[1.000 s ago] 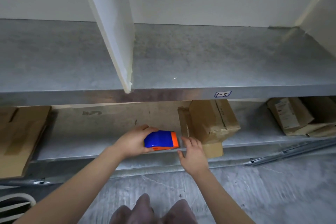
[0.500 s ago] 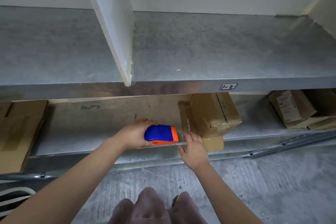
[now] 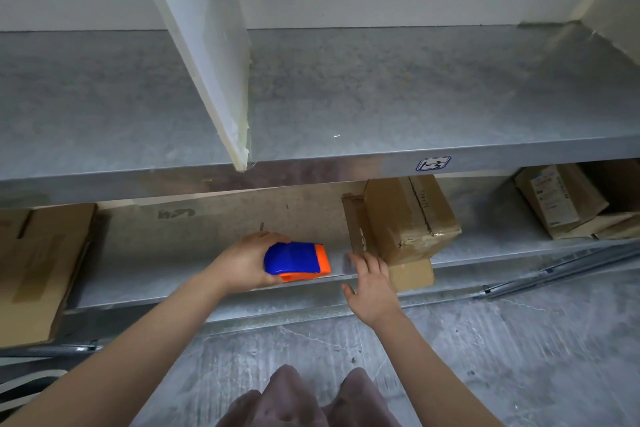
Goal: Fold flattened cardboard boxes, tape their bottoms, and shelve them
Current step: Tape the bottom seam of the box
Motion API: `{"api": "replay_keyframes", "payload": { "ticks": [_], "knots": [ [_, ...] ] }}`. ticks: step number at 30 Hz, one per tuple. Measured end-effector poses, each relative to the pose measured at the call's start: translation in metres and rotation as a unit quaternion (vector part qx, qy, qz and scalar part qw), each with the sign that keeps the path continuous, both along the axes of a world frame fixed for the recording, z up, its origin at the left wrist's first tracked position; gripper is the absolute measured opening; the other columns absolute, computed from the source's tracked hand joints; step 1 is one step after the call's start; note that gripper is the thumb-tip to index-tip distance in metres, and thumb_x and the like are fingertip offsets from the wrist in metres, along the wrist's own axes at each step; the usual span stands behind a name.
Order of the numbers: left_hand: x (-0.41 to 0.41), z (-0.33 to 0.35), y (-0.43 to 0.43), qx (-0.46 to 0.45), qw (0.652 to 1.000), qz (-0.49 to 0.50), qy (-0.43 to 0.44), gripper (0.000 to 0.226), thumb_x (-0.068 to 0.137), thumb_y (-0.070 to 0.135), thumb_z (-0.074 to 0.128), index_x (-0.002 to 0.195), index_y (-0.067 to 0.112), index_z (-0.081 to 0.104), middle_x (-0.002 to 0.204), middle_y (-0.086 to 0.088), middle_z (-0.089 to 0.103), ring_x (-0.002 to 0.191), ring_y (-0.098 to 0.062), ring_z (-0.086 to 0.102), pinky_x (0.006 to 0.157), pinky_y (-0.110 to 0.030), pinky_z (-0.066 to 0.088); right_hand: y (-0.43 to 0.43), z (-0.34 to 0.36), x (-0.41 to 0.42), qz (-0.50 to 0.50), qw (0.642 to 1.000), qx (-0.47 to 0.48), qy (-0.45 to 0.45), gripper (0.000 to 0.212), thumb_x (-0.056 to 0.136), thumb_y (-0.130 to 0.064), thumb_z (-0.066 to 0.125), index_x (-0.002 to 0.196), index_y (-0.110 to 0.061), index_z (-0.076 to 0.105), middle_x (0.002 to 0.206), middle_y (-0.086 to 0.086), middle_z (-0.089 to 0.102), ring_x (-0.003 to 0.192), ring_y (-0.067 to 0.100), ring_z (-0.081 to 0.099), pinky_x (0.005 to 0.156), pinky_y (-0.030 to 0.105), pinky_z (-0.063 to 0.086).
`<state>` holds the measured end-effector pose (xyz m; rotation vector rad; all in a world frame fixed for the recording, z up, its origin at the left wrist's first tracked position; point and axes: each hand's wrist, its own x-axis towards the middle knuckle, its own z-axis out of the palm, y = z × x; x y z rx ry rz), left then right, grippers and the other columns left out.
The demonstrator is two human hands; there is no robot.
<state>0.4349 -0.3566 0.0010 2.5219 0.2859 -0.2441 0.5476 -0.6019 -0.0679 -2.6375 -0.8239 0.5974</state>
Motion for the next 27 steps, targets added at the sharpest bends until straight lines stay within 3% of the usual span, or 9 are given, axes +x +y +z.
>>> {"api": "replay_keyframes", "payload": {
  "ticks": [3,7,10,12,14,21,27],
  "knots": [
    [-0.015,0.011,0.018,-0.007,0.999,0.04,0.026,0.074,0.063,0.043,0.08,0.13,0.026,0.053,0.116,0.012,0.056,0.103,-0.007,0.05,0.08,-0.016,0.037,0.002,0.0,0.001,0.002,1.0,-0.006,-0.005,0.061,0.094,-0.037,0.054,0.148,-0.027,0.027,0.154,-0.001,0.024,0.142,0.024,0.015,0.116,0.036,0.024],
    [-0.012,0.019,0.017,-0.026,0.999,0.026,0.026,0.078,0.054,0.064,0.061,0.123,0.028,0.056,0.109,0.014,0.057,0.101,-0.008,0.053,0.083,-0.022,0.042,0.006,0.004,0.004,-0.009,1.0,-0.015,-0.008,0.056,0.097,-0.038,0.047,0.149,-0.026,0.027,0.154,-0.002,0.028,0.142,0.025,0.019,0.115,0.035,0.025],
    [-0.016,0.016,0.016,-0.007,1.0,0.015,0.003,0.058,0.068,0.047,0.072,0.122,0.031,0.056,0.112,0.009,0.059,0.104,-0.011,0.054,0.083,-0.015,0.041,0.008,0.008,0.006,-0.021,1.0,-0.004,-0.006,0.049,0.1,-0.037,0.041,0.148,-0.026,0.032,0.153,-0.001,0.033,0.14,0.025,0.025,0.111,0.035,0.03],
    [-0.02,0.017,0.014,0.008,1.0,0.005,-0.016,0.054,0.073,0.037,0.072,0.124,0.032,0.055,0.113,0.01,0.057,0.105,-0.008,0.05,0.079,-0.003,0.032,0.01,0.011,0.007,-0.016,1.0,0.006,-0.018,0.045,0.102,-0.037,0.039,0.145,-0.024,0.036,0.151,0.001,0.037,0.138,0.024,0.028,0.108,0.034,0.034],
    [-0.023,0.022,0.009,0.018,0.999,-0.009,-0.04,0.052,0.075,0.032,0.073,0.124,0.035,0.056,0.112,0.013,0.056,0.104,-0.006,0.049,0.079,0.0,0.028,0.013,0.015,0.007,-0.016,0.999,0.019,-0.029,0.044,0.102,-0.037,0.038,0.143,-0.021,0.039,0.148,0.002,0.04,0.137,0.023,0.031,0.107,0.034,0.036],
    [-0.035,0.059,0.004,0.022,0.991,-0.025,-0.131,0.053,0.072,0.023,0.071,0.123,0.027,0.059,0.115,0.01,0.058,0.1,0.001,0.047,0.085,0.0,0.029,0.029,0.038,0.005,0.008,0.984,0.174,0.042,0.051,0.097,-0.042,0.044,0.141,-0.017,0.046,0.142,0.005,0.05,0.133,0.023,0.041,0.107,0.029,0.03],
    [-0.038,0.071,-0.005,0.037,0.984,-0.042,-0.167,0.06,0.07,0.018,0.079,0.124,0.028,0.056,0.116,0.014,0.058,0.104,-0.003,0.053,0.09,-0.013,0.038,0.026,0.054,0.002,-0.051,0.948,0.291,0.119,0.025,0.098,-0.02,0.055,0.121,-0.013,0.059,0.119,0.0,0.064,0.117,0.016,0.057,0.092,0.023,0.04]
  ]
}}
